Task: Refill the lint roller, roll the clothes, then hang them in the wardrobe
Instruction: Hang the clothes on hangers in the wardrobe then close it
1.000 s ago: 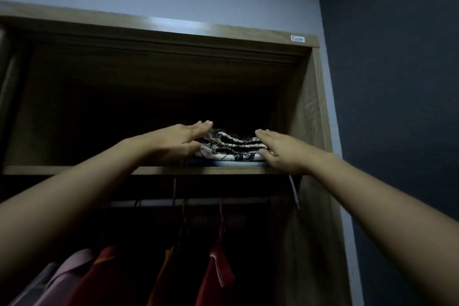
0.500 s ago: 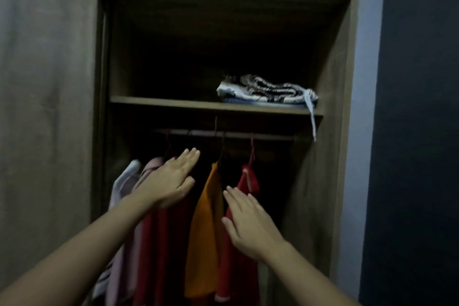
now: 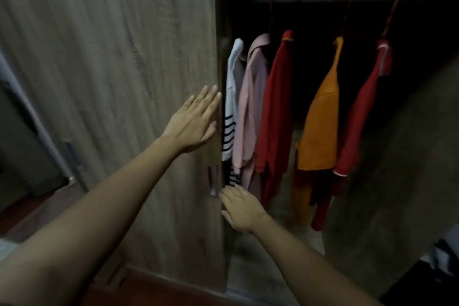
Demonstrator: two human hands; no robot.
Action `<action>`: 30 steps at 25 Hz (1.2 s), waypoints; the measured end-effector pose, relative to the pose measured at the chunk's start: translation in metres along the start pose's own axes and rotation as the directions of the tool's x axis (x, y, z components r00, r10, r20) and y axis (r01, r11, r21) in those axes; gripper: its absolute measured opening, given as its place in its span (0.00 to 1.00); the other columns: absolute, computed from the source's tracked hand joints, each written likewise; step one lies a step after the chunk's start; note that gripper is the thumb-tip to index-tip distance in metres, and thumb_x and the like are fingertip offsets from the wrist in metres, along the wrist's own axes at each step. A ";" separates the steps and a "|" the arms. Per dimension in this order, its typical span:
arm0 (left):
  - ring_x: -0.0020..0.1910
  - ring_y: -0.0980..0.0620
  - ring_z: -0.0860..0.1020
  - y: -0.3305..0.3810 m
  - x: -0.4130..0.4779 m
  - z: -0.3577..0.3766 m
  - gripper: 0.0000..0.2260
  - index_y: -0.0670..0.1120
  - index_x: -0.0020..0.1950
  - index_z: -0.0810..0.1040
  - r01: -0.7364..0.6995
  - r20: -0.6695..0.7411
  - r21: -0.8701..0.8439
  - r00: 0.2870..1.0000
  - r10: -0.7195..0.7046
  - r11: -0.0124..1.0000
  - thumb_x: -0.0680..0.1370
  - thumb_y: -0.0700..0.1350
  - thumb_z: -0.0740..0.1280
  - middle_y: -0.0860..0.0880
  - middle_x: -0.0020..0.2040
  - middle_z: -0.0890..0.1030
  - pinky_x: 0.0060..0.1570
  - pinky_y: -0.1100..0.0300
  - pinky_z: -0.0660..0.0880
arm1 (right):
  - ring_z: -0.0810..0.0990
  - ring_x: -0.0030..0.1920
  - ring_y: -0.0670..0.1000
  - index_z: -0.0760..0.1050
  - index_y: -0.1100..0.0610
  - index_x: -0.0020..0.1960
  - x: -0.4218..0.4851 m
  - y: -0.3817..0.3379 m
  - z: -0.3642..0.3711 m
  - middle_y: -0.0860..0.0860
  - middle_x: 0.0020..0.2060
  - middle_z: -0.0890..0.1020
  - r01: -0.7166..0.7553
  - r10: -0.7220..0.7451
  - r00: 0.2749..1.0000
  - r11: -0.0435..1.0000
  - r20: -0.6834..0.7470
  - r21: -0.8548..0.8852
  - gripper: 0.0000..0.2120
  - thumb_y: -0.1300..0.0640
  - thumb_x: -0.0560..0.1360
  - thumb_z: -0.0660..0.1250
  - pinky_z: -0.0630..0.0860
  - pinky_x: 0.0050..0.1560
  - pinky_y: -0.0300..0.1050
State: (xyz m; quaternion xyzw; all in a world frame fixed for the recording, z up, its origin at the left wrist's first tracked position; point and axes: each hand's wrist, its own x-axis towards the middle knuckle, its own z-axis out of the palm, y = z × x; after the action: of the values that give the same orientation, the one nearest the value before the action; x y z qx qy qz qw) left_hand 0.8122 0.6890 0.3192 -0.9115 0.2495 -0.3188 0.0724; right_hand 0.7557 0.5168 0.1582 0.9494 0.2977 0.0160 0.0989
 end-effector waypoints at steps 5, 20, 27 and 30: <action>0.74 0.45 0.60 -0.048 0.010 0.041 0.28 0.41 0.75 0.59 -0.208 -0.107 0.164 0.968 0.227 0.964 0.77 0.52 0.52 0.43 0.75 0.61 0.71 0.49 0.58 | 0.68 0.69 0.53 0.68 0.61 0.68 0.069 -0.019 0.007 0.54 0.65 0.74 0.041 -0.016 0.997 0.951 0.082 -0.307 0.26 0.47 0.75 0.59 0.58 0.73 0.46; 0.77 0.49 0.42 -0.018 0.061 0.076 0.27 0.44 0.78 0.49 -0.419 -0.368 0.351 0.760 0.535 0.837 0.80 0.50 0.50 0.46 0.78 0.40 0.73 0.50 0.42 | 0.68 0.63 0.51 0.67 0.56 0.69 0.044 0.026 0.028 0.50 0.63 0.70 0.187 -0.120 0.982 0.682 0.144 -0.707 0.21 0.53 0.77 0.58 0.59 0.72 0.47; 0.77 0.48 0.45 0.087 0.118 0.063 0.25 0.42 0.77 0.53 -0.507 -0.420 0.394 0.642 0.641 0.766 0.81 0.50 0.49 0.44 0.78 0.44 0.73 0.50 0.42 | 0.65 0.67 0.55 0.65 0.58 0.70 -0.050 0.096 0.037 0.54 0.67 0.67 0.106 -0.006 0.989 0.708 0.145 -0.698 0.22 0.53 0.78 0.57 0.57 0.73 0.50; 0.77 0.48 0.49 0.147 0.140 0.060 0.25 0.42 0.77 0.55 -0.494 -0.437 0.395 0.640 0.631 0.775 0.80 0.50 0.50 0.44 0.77 0.50 0.73 0.50 0.44 | 0.63 0.68 0.55 0.65 0.59 0.70 -0.095 0.135 0.041 0.54 0.68 0.65 0.087 0.028 0.987 0.744 0.161 -0.663 0.21 0.54 0.78 0.57 0.54 0.74 0.50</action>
State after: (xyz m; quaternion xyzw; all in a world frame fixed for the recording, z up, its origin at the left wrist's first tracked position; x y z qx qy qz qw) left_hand 0.8834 0.4897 0.3057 -0.6402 0.4920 -0.5538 0.2033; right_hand 0.7570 0.3467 0.1474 0.8443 0.2785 0.0433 0.4557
